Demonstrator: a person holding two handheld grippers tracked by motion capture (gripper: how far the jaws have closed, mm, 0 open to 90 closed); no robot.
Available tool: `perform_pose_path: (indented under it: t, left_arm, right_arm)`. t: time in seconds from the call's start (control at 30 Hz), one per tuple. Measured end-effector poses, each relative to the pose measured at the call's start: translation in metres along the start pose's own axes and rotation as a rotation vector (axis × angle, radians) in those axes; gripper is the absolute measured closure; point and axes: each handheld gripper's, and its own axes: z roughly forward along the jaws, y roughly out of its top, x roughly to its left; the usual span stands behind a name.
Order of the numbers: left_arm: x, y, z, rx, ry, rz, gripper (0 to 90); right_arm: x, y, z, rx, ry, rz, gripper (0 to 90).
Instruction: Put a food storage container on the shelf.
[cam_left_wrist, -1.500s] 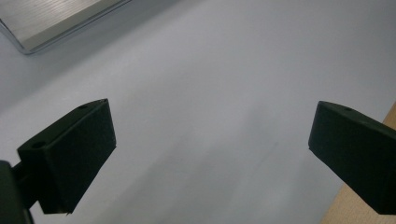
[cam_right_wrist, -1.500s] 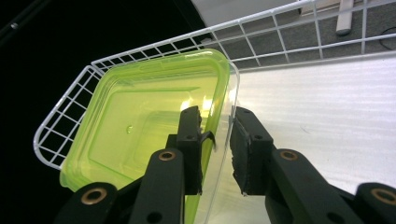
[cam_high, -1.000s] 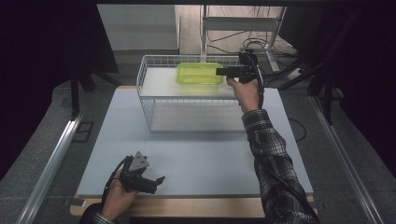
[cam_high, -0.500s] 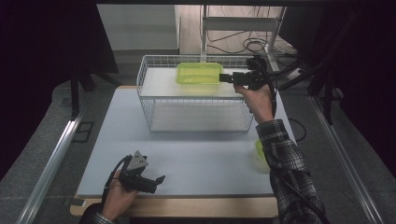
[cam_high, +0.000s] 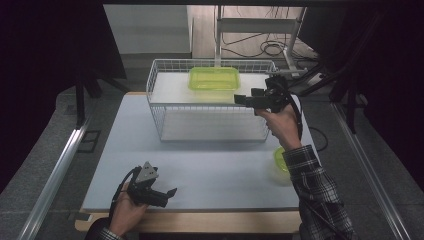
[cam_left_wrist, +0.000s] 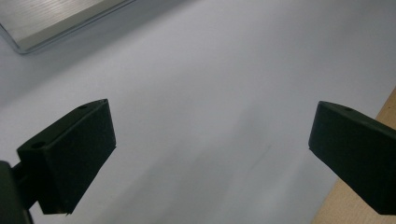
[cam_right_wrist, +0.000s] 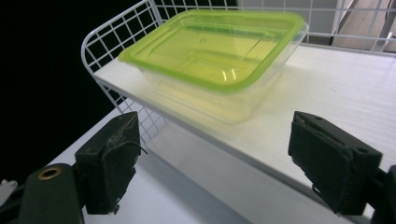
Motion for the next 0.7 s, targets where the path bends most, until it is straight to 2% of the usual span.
perform_pose_path:
  t: [0.33, 0.6, 0.7]
  left_arm:
    - [0.000, 0.000, 0.000, -0.021, 0.005, 0.009, 0.7]
    - [0.000, 0.000, -0.001, -0.027, 0.001, 0.009, 1.1]
    - [0.002, 0.000, -0.002, -0.026, 0.001, 0.006, 1.3]
  right_arm:
    - [0.010, -0.027, -0.011, 0.008, 0.017, -0.062, 10.3]
    - [0.014, -0.053, -0.020, 0.017, -0.003, -0.145, 4.6]
    - [0.013, -0.063, -0.024, 0.027, -0.001, -0.154, 3.6]
